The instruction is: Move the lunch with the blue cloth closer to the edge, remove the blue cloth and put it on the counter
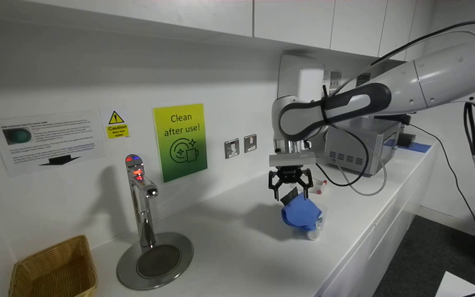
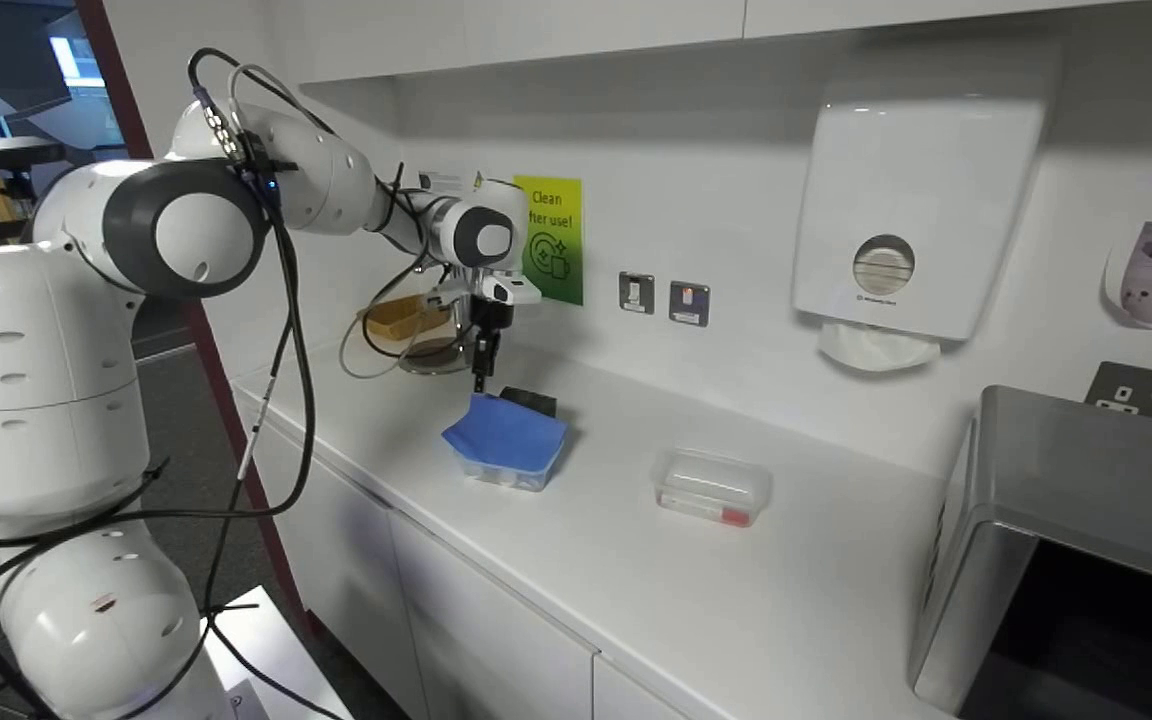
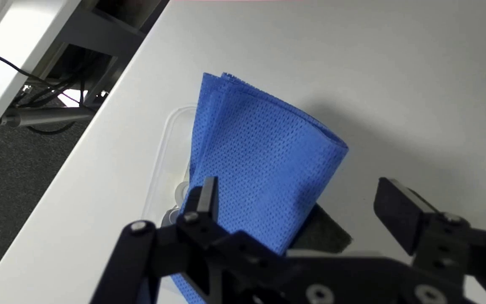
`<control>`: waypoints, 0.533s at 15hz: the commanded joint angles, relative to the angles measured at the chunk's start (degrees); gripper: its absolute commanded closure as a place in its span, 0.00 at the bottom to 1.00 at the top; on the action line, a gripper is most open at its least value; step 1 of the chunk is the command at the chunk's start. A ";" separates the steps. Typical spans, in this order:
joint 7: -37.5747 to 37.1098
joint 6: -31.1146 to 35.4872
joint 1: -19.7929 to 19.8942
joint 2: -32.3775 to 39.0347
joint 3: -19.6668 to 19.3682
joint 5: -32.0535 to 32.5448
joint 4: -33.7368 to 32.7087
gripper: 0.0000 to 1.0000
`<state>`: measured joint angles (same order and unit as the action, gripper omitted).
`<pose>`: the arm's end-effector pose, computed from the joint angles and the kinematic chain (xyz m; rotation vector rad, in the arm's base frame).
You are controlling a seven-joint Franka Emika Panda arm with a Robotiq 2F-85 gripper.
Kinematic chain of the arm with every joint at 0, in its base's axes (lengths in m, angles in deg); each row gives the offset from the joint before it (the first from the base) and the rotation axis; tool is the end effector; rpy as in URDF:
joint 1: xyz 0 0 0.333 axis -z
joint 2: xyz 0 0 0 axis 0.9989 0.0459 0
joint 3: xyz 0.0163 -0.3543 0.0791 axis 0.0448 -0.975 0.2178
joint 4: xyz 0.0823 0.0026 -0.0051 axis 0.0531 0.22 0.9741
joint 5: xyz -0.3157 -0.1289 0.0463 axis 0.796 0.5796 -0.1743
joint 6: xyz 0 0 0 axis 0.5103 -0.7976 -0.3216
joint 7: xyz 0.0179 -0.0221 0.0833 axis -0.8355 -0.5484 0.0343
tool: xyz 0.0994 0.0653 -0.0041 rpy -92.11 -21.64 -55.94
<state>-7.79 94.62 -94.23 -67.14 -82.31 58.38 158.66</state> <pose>0.5397 0.1087 0.4860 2.8285 -1.2515 -0.3024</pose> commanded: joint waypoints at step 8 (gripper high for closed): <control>1.45 -5.60 -0.26 1.88 -0.35 0.57 -1.75 0.00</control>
<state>-7.79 91.65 -94.32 -65.60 -82.26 58.38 158.49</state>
